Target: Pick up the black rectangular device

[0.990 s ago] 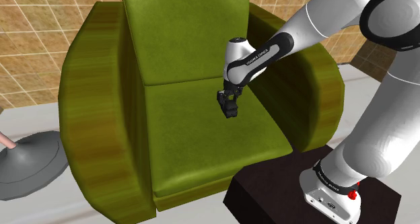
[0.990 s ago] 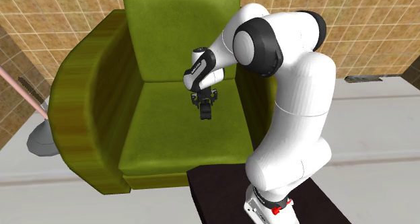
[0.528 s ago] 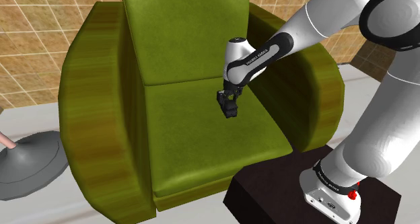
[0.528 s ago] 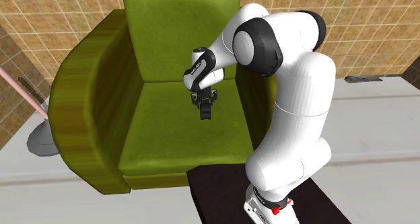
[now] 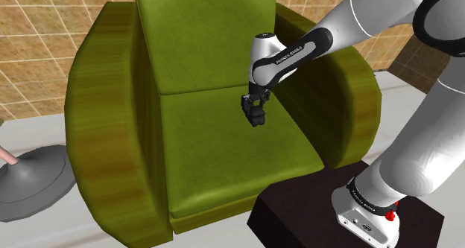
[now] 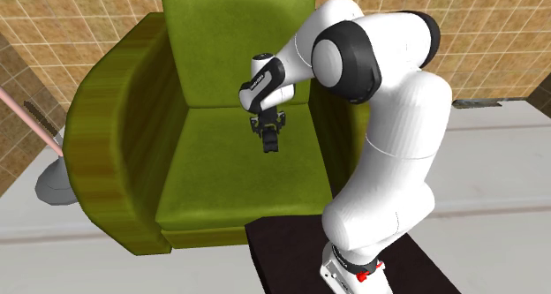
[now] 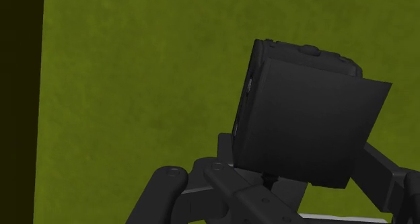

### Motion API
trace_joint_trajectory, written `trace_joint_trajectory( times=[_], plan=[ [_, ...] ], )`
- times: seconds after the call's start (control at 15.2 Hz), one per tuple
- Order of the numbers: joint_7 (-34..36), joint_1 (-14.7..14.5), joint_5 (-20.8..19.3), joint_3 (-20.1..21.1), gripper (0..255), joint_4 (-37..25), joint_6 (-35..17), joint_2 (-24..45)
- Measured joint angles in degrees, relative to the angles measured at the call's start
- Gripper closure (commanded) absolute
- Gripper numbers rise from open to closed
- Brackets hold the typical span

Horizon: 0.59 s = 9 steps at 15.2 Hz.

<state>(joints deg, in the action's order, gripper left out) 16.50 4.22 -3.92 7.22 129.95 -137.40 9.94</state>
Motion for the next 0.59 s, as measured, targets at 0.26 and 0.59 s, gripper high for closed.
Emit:
trace_joint_trajectory(
  times=[0.26,0.59],
  plan=[
    [-0.45,0.08,0.56,0.14,255,-0.75,2.87,-2.14],
    [-0.89,0.13,1.1,0.24,255,-1.85,6.19,-4.41]
  ],
)
